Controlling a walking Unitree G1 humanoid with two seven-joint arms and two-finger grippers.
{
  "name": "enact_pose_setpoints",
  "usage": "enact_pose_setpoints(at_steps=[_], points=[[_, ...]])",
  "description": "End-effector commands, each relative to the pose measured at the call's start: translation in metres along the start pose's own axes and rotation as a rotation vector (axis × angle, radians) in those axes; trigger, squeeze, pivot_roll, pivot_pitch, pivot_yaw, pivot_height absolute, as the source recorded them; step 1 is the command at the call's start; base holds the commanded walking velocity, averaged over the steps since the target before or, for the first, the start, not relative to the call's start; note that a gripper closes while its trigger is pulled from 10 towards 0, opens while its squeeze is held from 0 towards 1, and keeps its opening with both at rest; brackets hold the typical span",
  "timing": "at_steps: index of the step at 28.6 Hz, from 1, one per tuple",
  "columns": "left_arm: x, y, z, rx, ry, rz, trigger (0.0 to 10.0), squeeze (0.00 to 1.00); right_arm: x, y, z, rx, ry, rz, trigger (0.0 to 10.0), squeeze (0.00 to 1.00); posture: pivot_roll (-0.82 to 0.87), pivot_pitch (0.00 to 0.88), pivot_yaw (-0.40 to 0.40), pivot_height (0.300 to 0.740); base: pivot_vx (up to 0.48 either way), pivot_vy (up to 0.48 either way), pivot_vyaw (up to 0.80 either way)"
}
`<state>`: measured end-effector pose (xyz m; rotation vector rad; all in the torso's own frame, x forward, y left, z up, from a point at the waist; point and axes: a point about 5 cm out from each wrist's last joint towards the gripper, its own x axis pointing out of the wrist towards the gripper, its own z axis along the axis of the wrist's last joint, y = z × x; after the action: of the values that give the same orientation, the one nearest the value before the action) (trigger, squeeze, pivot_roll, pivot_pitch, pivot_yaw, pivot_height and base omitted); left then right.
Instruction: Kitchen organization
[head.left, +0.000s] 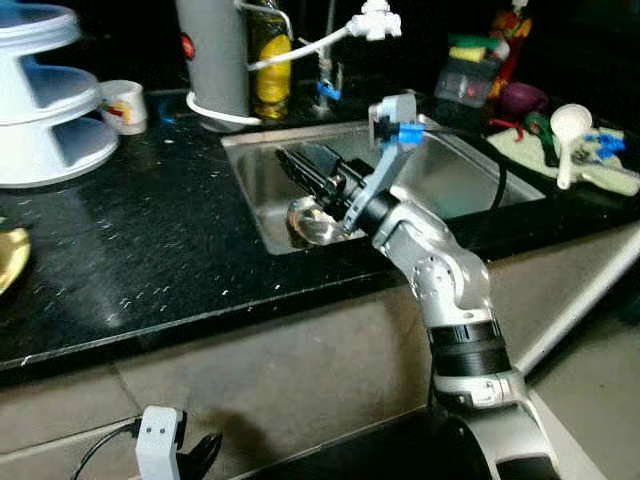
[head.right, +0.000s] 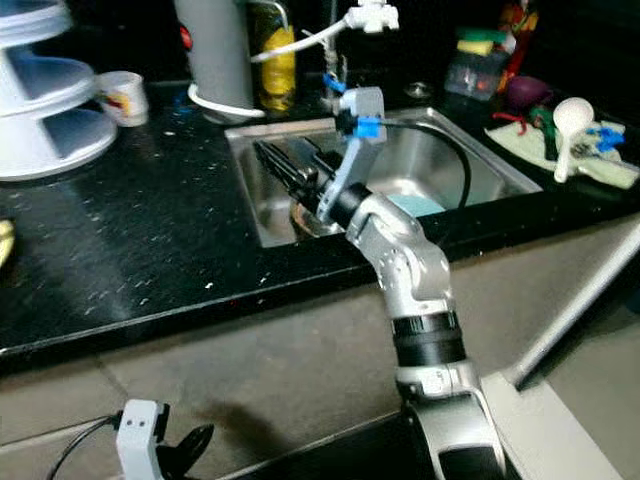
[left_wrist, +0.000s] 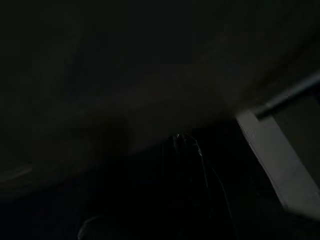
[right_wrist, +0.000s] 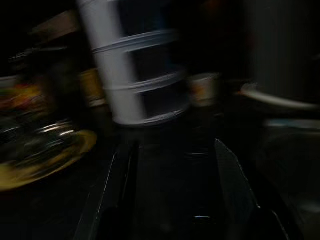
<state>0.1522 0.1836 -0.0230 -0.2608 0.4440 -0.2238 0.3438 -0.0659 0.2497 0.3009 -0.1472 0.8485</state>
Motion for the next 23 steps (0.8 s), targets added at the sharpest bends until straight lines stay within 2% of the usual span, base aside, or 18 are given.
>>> enact_pose_setpoints(at_steps=[1,23], points=[[-0.004,0.0008,-0.0063,-0.006,0.021,0.008,10.0,0.0,0.0017,0.0057,-0.0013,-0.017,0.012,0.028,10.0,0.0,0.11,0.0,-0.071,0.74,0.0,0.0,0.8],[-0.002,-0.0012,0.0009,0.001,0.009,-0.017,10.0,0.0,0.002,0.0131,-0.0063,-0.085,0.042,0.069,10.0,0.0,0.11,0.0,-0.062,0.74,0.0,0.0,0.8]])
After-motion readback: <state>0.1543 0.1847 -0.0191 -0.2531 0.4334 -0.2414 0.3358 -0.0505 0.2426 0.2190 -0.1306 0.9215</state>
